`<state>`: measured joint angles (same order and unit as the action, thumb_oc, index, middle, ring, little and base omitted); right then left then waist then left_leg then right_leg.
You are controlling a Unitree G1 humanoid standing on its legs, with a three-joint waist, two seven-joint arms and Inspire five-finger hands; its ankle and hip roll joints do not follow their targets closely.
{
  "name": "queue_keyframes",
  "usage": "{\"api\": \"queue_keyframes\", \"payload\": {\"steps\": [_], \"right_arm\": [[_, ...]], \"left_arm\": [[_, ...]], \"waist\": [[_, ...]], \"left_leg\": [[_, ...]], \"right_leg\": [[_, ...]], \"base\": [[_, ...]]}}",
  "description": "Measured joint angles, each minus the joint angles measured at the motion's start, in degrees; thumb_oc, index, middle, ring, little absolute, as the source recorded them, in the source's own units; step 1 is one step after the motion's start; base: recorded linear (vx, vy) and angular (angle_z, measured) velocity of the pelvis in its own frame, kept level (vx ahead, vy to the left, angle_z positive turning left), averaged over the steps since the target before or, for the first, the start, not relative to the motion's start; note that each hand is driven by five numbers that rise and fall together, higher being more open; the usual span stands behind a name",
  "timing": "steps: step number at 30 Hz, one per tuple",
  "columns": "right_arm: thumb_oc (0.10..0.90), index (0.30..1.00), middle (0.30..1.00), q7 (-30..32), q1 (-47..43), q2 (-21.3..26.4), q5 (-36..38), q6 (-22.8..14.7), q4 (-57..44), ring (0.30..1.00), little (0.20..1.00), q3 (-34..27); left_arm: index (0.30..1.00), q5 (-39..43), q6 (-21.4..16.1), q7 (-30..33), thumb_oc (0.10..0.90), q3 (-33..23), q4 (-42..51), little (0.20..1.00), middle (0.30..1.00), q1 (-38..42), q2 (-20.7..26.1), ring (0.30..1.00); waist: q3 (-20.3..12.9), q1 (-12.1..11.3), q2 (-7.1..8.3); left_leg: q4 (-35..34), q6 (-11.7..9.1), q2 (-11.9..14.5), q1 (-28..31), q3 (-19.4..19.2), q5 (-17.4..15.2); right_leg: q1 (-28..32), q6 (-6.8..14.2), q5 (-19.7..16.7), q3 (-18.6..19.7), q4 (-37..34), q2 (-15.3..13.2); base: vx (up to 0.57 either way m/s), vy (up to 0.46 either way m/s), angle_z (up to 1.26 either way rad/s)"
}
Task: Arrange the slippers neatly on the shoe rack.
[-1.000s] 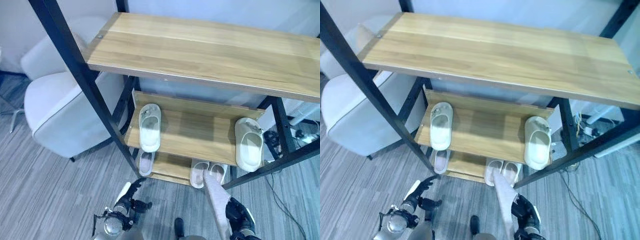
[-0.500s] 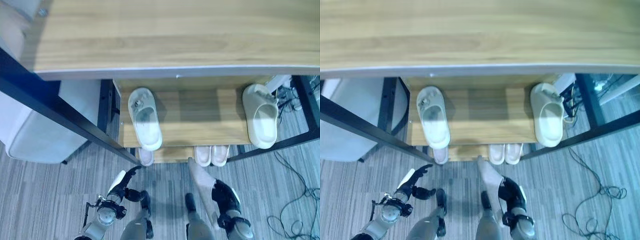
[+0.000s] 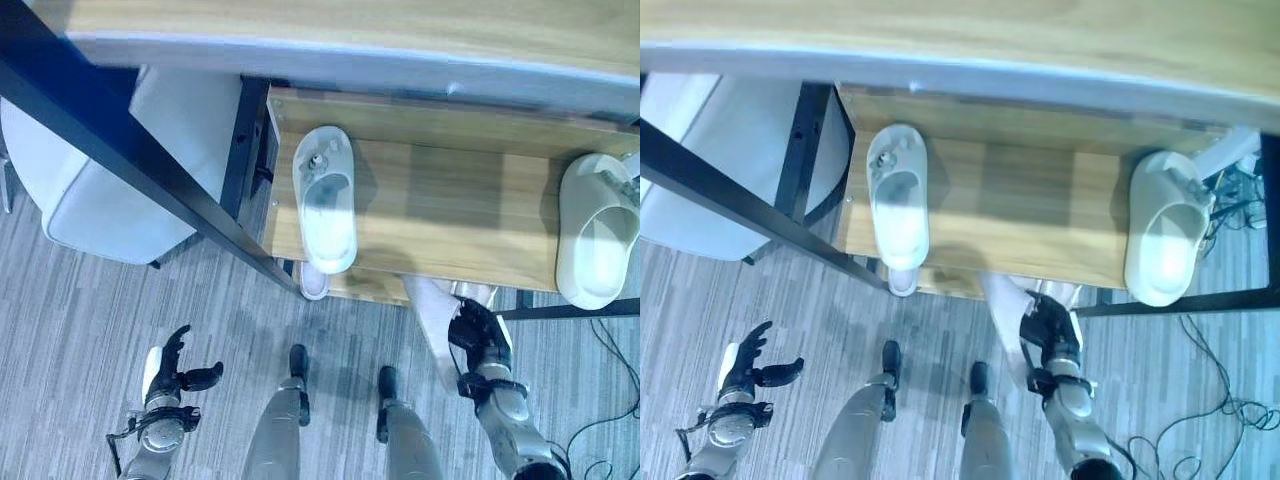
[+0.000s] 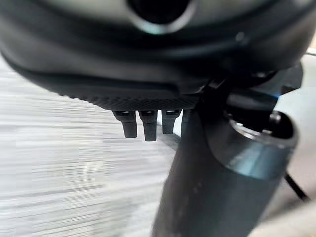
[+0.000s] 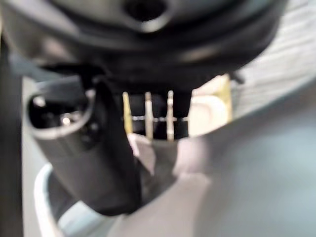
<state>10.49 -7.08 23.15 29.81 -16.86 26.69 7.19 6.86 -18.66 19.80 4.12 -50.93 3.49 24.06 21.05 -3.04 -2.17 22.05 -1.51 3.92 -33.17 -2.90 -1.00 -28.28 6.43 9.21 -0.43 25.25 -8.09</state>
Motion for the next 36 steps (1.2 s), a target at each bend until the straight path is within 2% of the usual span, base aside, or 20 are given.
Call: {"api": "queue_keyframes", "payload": {"steps": [1,4,8,10,12,13,14,16,17,19,21,23,27,30,34,35,36], "right_arm": [[0.400,0.300,0.300,1.53,-1.50,0.05,-1.01,0.02,0.02,0.300,0.300,0.70],[0.400,0.300,0.300,3.95,-5.91,0.20,-3.85,0.04,-0.60,0.300,0.300,2.19],[0.400,0.300,0.300,8.89,-10.30,-0.98,-6.75,0.07,-1.83,0.300,0.300,6.45],[0.400,0.300,0.300,11.24,-13.60,-1.40,-8.48,0.34,-2.65,0.300,0.300,9.46],[0.400,0.300,0.300,12.48,-16.08,-1.20,-10.15,1.42,-2.65,0.300,0.300,11.81],[0.400,0.300,0.300,14.31,-19.37,-0.24,-13.76,2.73,-2.78,0.300,0.300,14.61],[0.400,0.300,0.300,14.38,-21.16,0.04,-16.46,3.17,-2.85,0.300,0.300,14.70],[0.400,0.300,0.300,16.53,-23.69,0.12,-18.03,4.58,-3.25,0.300,0.300,15.89],[0.400,0.300,0.300,17.44,-25.12,0.10,-17.99,4.87,-3.23,0.300,0.300,16.60],[0.400,0.300,0.300,19.93,-30.90,0.82,-17.76,5.22,-3.53,0.300,0.300,16.29],[0.400,0.300,0.300,21.56,-34.12,1.89,-17.11,6.10,-3.40,0.300,0.300,15.80],[0.400,0.300,0.300,24.10,-38.96,3.85,-15.74,6.93,-2.71,0.300,0.300,16.04],[0.400,0.300,0.300,27.65,-45.27,4.74,-15.41,7.13,-4.13,0.300,0.300,15.65],[0.400,0.300,0.300,28.87,-45.72,4.83,-15.13,7.32,-5.06,0.300,0.300,16.10],[0.400,0.300,0.300,30.28,-45.83,4.78,-12.86,7.46,-5.02,0.300,0.300,17.87],[0.400,0.300,0.300,30.78,-46.14,4.80,-12.75,7.43,-5.06,0.300,0.300,18.39],[0.400,0.300,0.300,31.21,-47.02,4.81,-12.71,7.44,-5.27,0.300,0.300,18.59]], "left_arm": [[0.900,1.87,-0.12,0.25,0.800,-0.41,-2.22,0.900,0.900,1.52,-0.51,0.900],[0.900,4.87,-0.09,1.36,0.800,-1.31,-5.27,0.900,0.900,4.36,-2.59,0.900],[0.900,10.44,-0.79,3.60,0.800,-2.54,-8.35,0.900,0.900,6.32,-4.26,0.900],[0.900,14.15,-0.92,4.32,0.800,-3.04,-10.03,0.900,0.900,7.96,-5.67,0.900],[0.900,15.66,-0.92,4.93,0.800,-3.01,-9.91,0.900,0.900,8.34,-6.20,0.900],[0.900,15.71,-1.01,6.28,0.800,-3.13,-10.01,0.900,0.900,9.14,-6.25,0.900],[0.900,15.93,-0.90,6.50,0.800,-3.27,-10.53,0.900,0.900,10.79,-6.35,0.900],[0.900,16.87,-0.88,8.56,0.800,-3.07,-9.11,0.900,0.900,11.88,-6.46,0.900],[0.900,17.24,-0.92,9.53,0.800,-2.93,-9.08,0.900,0.900,11.95,-6.26,0.900],[0.900,18.04,-0.89,11.45,0.800,-3.54,-9.17,0.900,0.900,14.92,-5.28,0.900],[0.900,19.71,-0.77,12.58,0.800,-3.76,-9.20,0.900,0.900,16.81,-5.09,0.900],[0.900,20.52,-0.12,15.35,0.800,-3.82,-9.46,0.900,0.900,19.56,-4.48,0.900],[0.900,21.63,0.25,19.39,0.800,-2.43,-7.29,0.900,0.900,22.14,-3.55,0.900],[0.900,21.72,0.31,21.75,0.800,-1.36,-6.64,0.900,0.900,22.36,-3.79,0.900],[0.900,22.23,0.29,24.89,0.800,0.31,-8.18,0.900,0.900,21.56,-4.14,0.900],[0.900,22.25,0.29,25.16,0.800,0.34,-8.62,0.900,0.900,21.26,-4.14,0.900],[0.900,22.25,0.32,26.17,0.800,0.38,-8.61,0.900,0.900,21.44,-4.12,0.900]], "waist": [[0.21,-0.34,-0.06],[2.22,-1.33,-0.63],[2.25,-1.47,-0.60],[2.29,-1.84,-0.47],[2.25,-2.13,-0.46],[2.13,-2.12,-0.43],[2.13,-2.39,-0.46],[1.71,-2.87,-0.26],[1.39,-3.11,-0.26],[1.21,-3.30,-0.21],[1.05,-3.90,-0.28],[0.53,-4.08,-0.67],[0.36,-4.30,-0.75],[0.38,-4.26,-0.78],[0.66,-4.42,-0.84],[1.09,-4.36,-0.90],[2.72,-4.25,-0.98]], "left_leg": [[3.63,0.15,0.20,-2.63,0.10,-1.31],[9.22,0.34,0.41,-5.17,0.23,-3.59],[19.31,0.85,1.26,-11.10,0.40,-8.11],[25.85,0.91,1.85,-15.36,0.46,-10.60],[29.45,0.45,2.10,-17.69,0.69,-11.47],[34.20,0.65,2.53,-21.38,1.39,-13.16],[37.07,0.84,2.69,-24.37,1.88,-14.14],[41.21,0.81,3.49,-28.96,2.26,-14.96],[43.83,0.44,3.74,-31.37,2.86,-15.88],[51.10,0.60,4.50,-39.66,3.85,-17.38],[55.26,0.65,4.83,-44.00,4.54,-18.05],[62.53,0.90,5.02,-50.17,6.04,-19.58],[72.16,0.74,4.79,-58.53,8.29,-21.61],[77.94,0.16,3.94,-61.63,8.84,-23.05],[84.56,-0.35,2.69,-62.28,9.04,-25.45],[86.69,-0.92,2.34,-62.56,9.41,-26.09],[88.91,-0.10,2.15,-62.47,9.64,-26.76]], "right_leg": [[-2.69,-0.32,1.44,0.19,3.84,-0.06],[-5.21,-0.61,3.97,0.67,9.85,-0.22],[-11.05,-1.81,8.35,1.14,20.02,-0.17],[-15.50,-1.77,11.11,1.92,26.83,-0.03],[-17.96,-1.56,12.19,2.28,30.53,0.07],[-21.60,-2.31,14.08,2.34,35.40,0.11],[-24.56,-2.82,15.49,2.35,38.77,0.06],[-29.02,-3.25,16.56,2.31,43.13,0.62],[-31.33,-3.35,17.42,2.50,45.72,0.96],[-39.62,-4.03,19.54,2.92,53.51,1.75],[-44.03,-4.61,20.61,3.28,58.01,1.89],[-49.31,-4.94,22.76,2.90,65.37,1.97],[-57.00,-5.59,25.76,3.45,75.53,2.72],[-59.86,-5.31,28.48,4.67,82.28,2.63],[-60.44,-5.03,32.09,6.45,89.90,2.43],[-60.60,-4.98,33.24,7.07,92.29,2.45],[-60.42,-5.32,34.27,7.40,94.75,2.40]], "base": [[-0.04,0.001,0.06],[0.01,0.004,0.03],[-0.02,-0.023,-0.01],[-0.04,-0.019,-0.07],[-0.04,-0.028,-0.06],[-0.06,-0.035,0.00],[-0.05,-0.038,0.04],[-0.05,-0.049,0.00],[0.01,-0.048,-0.10],[0.03,-0.058,-0.09],[0.06,-0.055,-0.03],[0.09,-0.047,0.03],[0.11,-0.028,-0.01],[0.11,-0.027,0.11],[0.07,-0.018,0.10],[0.06,-0.026,0.10],[0.04,-0.022,0.08]]}}
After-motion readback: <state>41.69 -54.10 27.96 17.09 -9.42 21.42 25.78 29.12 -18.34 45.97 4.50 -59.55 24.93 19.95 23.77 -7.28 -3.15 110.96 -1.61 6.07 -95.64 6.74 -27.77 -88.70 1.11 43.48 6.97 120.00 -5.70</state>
